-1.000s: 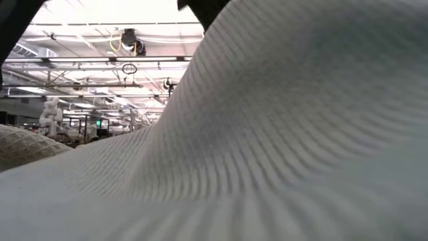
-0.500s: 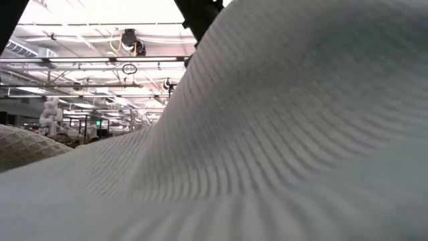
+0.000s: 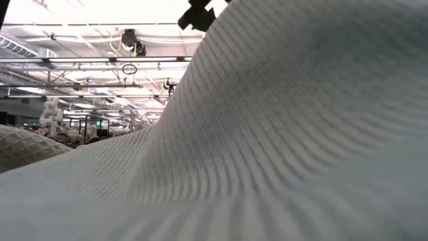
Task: Fold microfiber towels
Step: Fold the light green microfiber cloth
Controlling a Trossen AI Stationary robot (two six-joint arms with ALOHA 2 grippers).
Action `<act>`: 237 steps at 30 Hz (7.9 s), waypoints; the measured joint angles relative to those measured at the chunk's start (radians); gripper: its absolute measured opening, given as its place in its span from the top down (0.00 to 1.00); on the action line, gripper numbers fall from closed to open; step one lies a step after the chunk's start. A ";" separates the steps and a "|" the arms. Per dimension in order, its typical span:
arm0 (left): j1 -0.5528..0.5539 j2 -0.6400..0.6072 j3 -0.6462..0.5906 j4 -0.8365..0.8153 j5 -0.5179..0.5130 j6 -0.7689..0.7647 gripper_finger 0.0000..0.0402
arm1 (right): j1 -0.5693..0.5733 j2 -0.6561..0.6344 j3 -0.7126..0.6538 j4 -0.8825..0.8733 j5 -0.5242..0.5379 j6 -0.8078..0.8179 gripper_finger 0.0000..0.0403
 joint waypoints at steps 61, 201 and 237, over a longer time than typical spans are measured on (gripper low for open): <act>0.193 -0.075 -0.099 0.317 0.524 0.179 0.20 | 0.001 -0.316 0.000 -0.077 -0.034 -0.125 0.98; -0.003 0.084 -0.098 0.012 0.391 0.309 0.98 | -0.004 0.560 0.293 0.199 -0.701 -0.175 0.66; -0.039 0.082 -0.098 -0.052 0.399 0.336 0.98 | 0.066 0.473 0.243 0.117 -0.473 -0.320 0.46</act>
